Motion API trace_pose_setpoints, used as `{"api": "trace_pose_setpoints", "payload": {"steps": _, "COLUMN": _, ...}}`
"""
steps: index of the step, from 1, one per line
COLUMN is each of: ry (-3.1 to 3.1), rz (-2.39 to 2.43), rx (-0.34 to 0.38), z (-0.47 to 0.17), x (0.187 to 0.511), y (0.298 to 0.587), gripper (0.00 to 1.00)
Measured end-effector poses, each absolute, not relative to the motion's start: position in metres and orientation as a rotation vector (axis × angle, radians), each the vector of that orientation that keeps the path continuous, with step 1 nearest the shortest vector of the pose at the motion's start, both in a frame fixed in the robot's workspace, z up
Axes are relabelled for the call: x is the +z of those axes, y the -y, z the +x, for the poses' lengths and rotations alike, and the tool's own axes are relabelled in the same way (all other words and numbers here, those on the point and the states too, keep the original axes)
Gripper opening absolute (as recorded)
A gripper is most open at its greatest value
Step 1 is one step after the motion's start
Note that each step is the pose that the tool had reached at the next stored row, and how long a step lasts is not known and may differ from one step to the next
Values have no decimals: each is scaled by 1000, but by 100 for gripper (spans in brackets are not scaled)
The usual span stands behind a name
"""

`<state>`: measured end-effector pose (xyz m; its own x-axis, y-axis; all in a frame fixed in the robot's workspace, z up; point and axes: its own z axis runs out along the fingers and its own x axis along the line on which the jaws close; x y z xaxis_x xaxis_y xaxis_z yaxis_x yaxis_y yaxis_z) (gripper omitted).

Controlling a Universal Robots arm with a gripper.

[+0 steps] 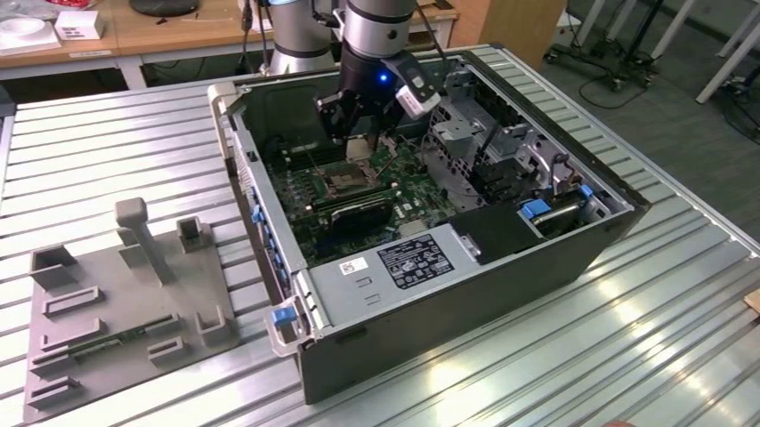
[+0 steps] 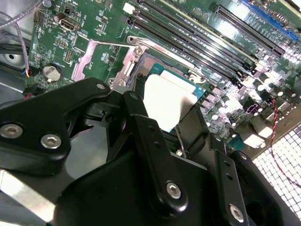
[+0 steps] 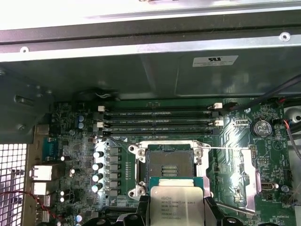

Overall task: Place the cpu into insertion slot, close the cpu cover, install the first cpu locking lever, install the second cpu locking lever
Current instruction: 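Place the cpu into insertion slot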

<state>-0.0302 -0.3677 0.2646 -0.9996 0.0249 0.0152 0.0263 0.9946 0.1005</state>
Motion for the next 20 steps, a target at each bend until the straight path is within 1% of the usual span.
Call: {"api": "trace_pose_setpoints", "payload": {"steps": 20, "ry": 3123, "rz": -40, "rx": -157, "z": -31, "x": 247, "y": 362, "gripper": 54}}
